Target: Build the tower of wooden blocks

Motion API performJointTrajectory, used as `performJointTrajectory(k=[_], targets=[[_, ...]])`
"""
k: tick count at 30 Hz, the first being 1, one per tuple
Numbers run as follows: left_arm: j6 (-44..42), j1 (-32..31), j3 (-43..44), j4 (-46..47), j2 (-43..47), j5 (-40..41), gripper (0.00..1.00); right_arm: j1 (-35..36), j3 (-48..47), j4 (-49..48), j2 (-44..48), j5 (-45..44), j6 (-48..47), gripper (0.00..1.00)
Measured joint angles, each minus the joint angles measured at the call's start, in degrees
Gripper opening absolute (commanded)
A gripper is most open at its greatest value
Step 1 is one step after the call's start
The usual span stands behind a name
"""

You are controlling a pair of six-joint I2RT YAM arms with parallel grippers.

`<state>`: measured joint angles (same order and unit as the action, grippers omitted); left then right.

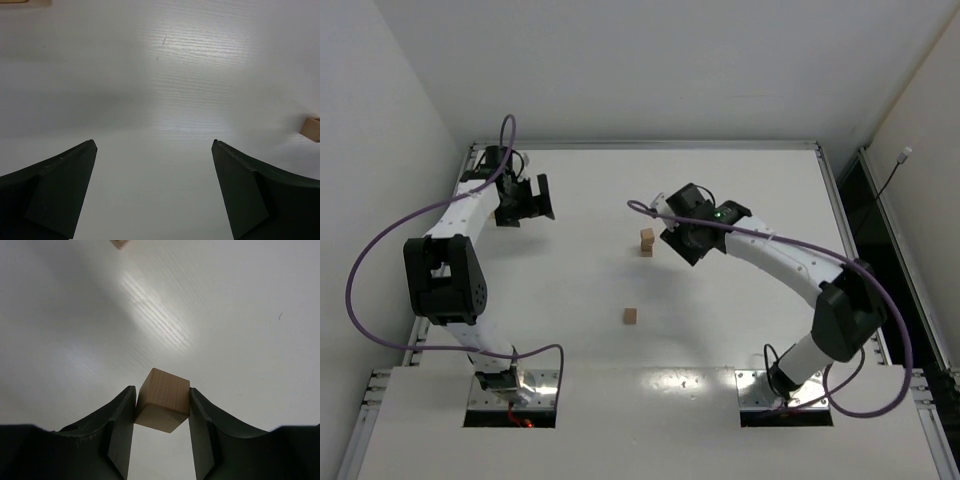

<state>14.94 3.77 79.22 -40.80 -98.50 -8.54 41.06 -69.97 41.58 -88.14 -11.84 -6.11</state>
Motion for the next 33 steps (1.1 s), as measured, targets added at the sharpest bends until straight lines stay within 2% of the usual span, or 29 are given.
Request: performJointTrajectory(k=[5, 10, 16, 21, 27, 28, 33], targets=[[-0.7, 0.0, 1.4, -0.6, -0.1, 0.8, 1.00, -8.9, -2.8, 0.5, -8.7, 2.0, -0.1, 0.00], [-0.9, 0.1, 5.3, -0.5, -1.0, 0.9, 1.00, -15.1, -10.6, 0.9, -18.9, 6.3, 0.1, 0.00], [-1.0, 0.5, 3.8, -0.2, -1.4, 0.5, 1.00, -20.7, -19.6, 1.0, -30.0, 11.6, 1.0, 0.00], [-1.0, 1.6, 2.6, -0.4, -1.4, 0.2, 1.00, -22.6, -23.7, 2.9, -36.6, 14.6, 0.9, 0.00], [-1.0, 2.7, 2.5, -0.3, -1.4, -0.2, 1.00, -22.6, -26.0, 5.1, -39.6, 16.2, 0.1, 0.36], [-1.0, 2.8, 2.5, -0.3, -1.4, -0.2, 1.00, -22.5, -26.6, 5.2, -39.9, 16.2, 0.2, 0.39], [-0.9, 2.8, 2.4, -0.3, -1.4, -0.3, 1.00, -22.5, -27.8, 5.3, -40.4, 13.7, 1.9, 0.42]])
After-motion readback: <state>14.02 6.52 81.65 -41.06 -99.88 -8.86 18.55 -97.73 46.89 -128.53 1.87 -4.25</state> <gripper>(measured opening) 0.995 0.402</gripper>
